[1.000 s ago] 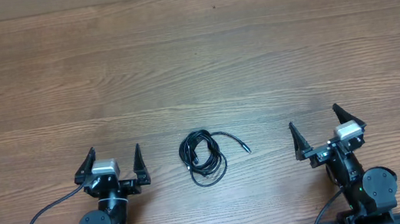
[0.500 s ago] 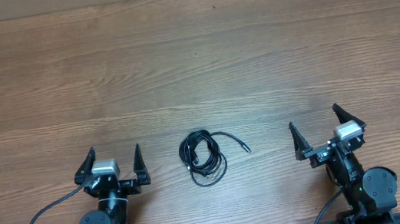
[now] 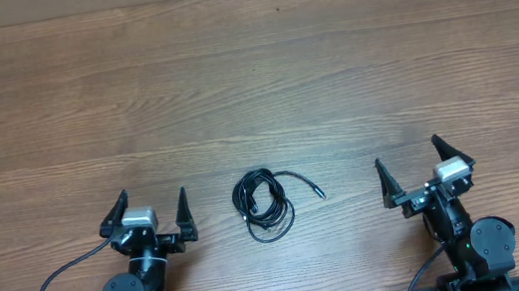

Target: Untangle cables

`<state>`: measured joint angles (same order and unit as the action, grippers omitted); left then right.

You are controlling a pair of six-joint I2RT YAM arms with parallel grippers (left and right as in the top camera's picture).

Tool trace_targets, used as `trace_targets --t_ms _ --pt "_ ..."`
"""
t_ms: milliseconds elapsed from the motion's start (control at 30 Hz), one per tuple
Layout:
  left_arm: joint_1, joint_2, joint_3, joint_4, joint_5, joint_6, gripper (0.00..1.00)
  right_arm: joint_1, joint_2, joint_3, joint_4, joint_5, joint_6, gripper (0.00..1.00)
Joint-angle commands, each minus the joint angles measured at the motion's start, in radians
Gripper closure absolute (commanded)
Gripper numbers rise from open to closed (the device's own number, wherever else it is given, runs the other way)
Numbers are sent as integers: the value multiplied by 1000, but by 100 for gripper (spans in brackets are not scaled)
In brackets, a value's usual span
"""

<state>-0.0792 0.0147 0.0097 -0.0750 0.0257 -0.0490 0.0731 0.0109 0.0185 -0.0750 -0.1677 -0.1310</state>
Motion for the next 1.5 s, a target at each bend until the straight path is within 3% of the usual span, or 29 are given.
trace_targets --t_ms 0,367,900,1233,1467 --pt "-5 -10 -3 -1 31 0 0 6 -8 -11 6 9 -5 0" --pt "-5 -10 15 -14 60 -11 1 6 -8 -11 6 9 -5 0" --pt "-5 -8 201 -177 61 -21 0 6 -8 -11 6 9 -5 0" --pt "-5 -8 296 -258 61 -98 0 6 -8 -11 6 9 -5 0" --pt "-5 92 335 -264 81 -123 0 6 -8 -11 6 9 -5 0"
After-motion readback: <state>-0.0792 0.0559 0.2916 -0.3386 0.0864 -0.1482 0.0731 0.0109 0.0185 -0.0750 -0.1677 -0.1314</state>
